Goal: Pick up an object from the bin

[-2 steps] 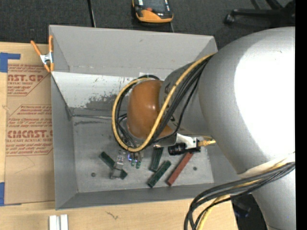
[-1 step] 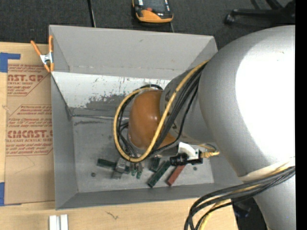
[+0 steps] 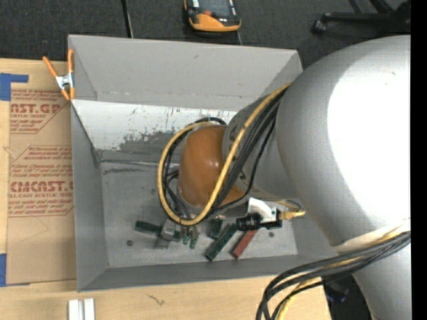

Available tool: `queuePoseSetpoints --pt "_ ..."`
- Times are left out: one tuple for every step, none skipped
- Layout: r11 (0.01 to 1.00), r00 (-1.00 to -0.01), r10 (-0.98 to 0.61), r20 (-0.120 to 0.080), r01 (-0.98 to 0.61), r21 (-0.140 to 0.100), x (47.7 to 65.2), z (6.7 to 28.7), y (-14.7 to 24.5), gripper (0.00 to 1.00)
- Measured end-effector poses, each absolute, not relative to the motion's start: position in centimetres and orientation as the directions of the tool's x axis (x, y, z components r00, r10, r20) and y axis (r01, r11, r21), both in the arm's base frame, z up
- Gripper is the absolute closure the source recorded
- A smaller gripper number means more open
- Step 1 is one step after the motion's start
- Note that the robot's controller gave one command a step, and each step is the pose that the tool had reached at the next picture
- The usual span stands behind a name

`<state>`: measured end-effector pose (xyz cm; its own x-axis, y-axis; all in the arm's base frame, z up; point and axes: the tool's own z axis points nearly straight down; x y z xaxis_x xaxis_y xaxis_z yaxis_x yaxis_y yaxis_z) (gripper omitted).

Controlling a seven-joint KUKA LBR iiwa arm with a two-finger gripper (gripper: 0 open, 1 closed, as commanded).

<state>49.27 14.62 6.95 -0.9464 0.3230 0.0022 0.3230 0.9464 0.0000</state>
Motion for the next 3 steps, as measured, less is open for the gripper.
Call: queuePoseSetpoints --pt "0.946 -0.946 0.323 0.007 0.323 -0.004 49.1 8.1 14.6 1.0" --pt "0.946 -0.946 0.323 0.005 0.323 -0.003 49.1 10.3 14.6 1.0" --pt "0.947 -0.946 0.323 0.003 0.323 -0.001 49.2 12.4 14.6 1.0"
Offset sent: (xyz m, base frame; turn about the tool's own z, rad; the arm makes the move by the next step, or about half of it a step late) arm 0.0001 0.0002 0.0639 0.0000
